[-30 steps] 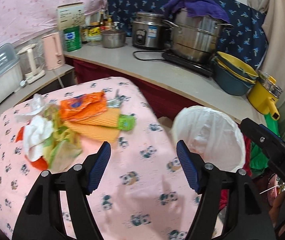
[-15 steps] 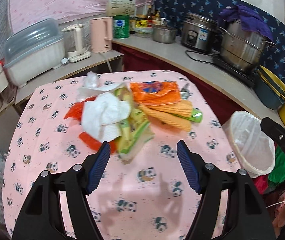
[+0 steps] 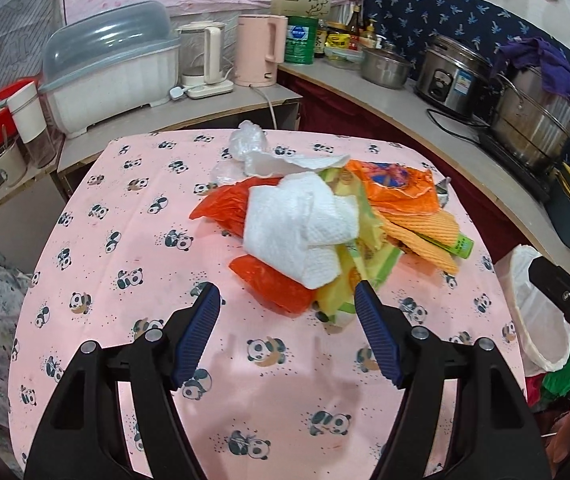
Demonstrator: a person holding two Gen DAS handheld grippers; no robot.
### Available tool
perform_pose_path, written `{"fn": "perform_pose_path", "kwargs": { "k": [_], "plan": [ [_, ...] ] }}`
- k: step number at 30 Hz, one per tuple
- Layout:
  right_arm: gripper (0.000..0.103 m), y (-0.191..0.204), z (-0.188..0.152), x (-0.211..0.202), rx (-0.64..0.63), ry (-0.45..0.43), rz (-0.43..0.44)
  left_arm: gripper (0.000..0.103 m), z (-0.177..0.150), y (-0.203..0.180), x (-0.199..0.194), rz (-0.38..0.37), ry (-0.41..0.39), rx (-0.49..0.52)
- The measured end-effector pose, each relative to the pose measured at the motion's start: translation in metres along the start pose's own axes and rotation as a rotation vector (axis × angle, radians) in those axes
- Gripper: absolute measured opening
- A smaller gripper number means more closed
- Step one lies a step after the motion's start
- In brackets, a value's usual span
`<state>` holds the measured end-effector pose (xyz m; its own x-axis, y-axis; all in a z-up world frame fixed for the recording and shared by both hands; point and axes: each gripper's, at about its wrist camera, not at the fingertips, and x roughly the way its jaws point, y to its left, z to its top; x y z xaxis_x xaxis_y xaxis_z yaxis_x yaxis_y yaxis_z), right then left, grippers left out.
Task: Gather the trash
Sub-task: 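Move the left gripper to the white paper towel while the right approaches the orange snack bag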
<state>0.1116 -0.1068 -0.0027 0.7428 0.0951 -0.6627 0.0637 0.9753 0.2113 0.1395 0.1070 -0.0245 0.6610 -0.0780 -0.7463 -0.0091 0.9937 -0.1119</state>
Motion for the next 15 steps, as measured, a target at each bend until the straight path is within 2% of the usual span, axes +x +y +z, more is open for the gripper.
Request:
{"fn": "perform_pose_path", "kwargs": {
  "k": [9,15],
  "plan": [
    [0.057,0.015,0.009,0.034,-0.009,0.034,0.013,0.076,0.016,0.016,0.027,-0.040,0.028,-0.048],
    [0.057,0.015,0.022,0.052,0.004,0.034,0.010,0.080,0.033,0.016,0.049,-0.104,0.054,-0.090]
  ]
}}
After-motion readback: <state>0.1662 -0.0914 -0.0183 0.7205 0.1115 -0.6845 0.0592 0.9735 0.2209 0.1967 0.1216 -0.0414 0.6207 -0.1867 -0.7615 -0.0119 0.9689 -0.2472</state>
